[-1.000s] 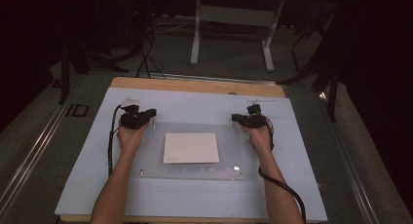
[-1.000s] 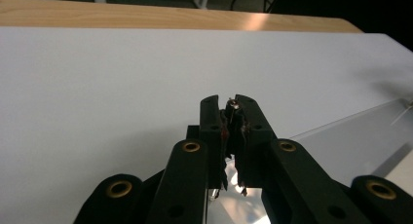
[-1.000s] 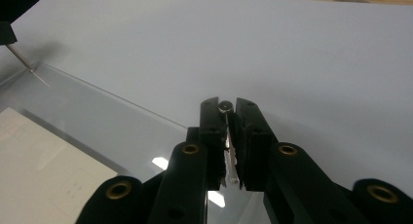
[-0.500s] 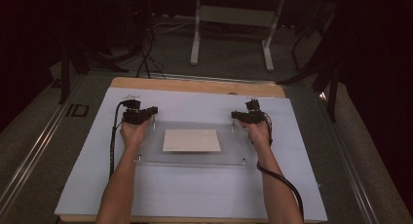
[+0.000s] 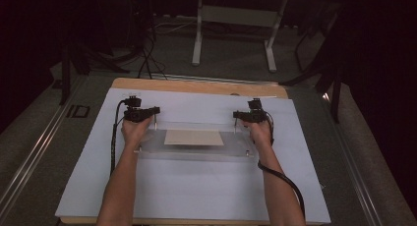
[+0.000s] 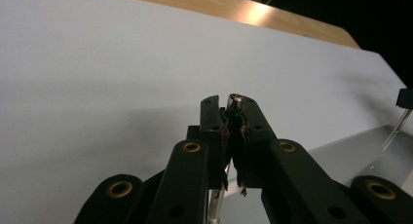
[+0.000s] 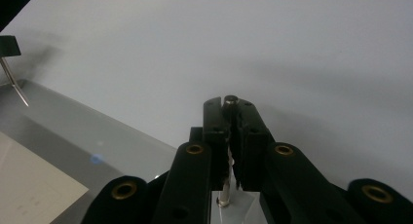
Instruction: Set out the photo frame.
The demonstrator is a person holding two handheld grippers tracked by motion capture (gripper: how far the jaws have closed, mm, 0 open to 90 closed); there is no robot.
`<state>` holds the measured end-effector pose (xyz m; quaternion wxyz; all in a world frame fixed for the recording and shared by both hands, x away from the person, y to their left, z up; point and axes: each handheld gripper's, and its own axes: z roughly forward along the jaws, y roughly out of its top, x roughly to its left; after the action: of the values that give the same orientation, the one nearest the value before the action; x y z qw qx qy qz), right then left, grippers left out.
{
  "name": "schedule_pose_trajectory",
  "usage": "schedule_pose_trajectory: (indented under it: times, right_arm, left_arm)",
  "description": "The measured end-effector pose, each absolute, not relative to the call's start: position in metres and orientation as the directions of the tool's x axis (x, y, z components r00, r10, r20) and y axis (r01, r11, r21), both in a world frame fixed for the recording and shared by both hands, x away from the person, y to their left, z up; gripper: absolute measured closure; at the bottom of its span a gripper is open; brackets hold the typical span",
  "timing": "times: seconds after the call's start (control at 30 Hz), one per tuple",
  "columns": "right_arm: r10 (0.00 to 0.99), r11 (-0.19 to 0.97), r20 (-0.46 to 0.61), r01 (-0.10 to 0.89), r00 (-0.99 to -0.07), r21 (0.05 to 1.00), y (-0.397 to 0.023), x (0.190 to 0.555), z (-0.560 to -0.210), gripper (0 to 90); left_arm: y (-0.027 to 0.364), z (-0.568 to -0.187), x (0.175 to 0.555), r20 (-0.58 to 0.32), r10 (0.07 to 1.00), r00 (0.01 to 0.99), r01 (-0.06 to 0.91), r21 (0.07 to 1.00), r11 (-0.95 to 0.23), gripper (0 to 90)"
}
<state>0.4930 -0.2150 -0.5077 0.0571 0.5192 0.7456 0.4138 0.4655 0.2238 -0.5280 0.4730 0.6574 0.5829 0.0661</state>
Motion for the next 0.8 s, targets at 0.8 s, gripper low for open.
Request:
schedule_pose_trajectory:
  times: [0.8]
  right_arm:
    - [0.778, 0.278, 0.107, 0.491, -0.62, 0.826, -0.231, 0.425, -0.486, 69.9]
  left_arm:
    - [0.223, -0.528, 0.467, -0.484, 0.826, 0.289, 0.721, 0.678, 0.145, 83.4]
